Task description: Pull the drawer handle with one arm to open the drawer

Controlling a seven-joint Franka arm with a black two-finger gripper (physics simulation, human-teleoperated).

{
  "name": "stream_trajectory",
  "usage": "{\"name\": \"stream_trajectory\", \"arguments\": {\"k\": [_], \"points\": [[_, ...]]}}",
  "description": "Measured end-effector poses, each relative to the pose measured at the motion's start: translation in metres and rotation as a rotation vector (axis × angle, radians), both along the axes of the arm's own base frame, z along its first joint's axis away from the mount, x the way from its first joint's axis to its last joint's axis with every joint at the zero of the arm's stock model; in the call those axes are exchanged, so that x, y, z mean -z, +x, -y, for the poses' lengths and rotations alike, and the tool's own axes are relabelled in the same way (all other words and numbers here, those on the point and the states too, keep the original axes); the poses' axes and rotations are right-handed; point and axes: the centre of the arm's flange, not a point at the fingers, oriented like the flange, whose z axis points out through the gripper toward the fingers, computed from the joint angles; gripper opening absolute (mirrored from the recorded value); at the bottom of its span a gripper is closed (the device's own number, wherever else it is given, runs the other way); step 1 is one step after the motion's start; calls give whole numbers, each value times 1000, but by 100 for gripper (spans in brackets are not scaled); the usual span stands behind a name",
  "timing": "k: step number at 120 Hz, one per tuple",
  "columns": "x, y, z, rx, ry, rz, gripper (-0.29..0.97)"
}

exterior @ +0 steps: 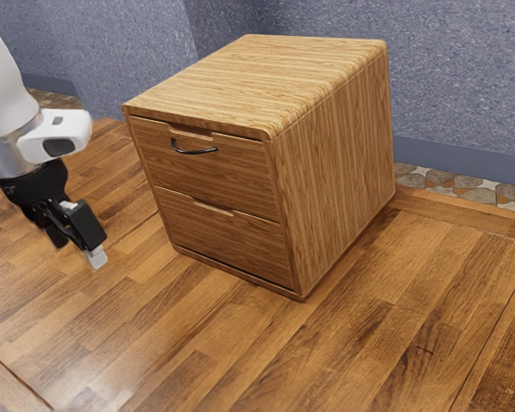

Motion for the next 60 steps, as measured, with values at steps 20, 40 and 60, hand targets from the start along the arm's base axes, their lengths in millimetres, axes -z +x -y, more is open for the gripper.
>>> {"name": "stream_trajectory", "arguments": {"k": [20, 40, 60], "points": [[-12, 17, 10, 336, 98, 122, 68], [-18, 25, 12, 606, 181, 168, 68], [-12, 43, 20, 824, 264, 185, 68]]}}
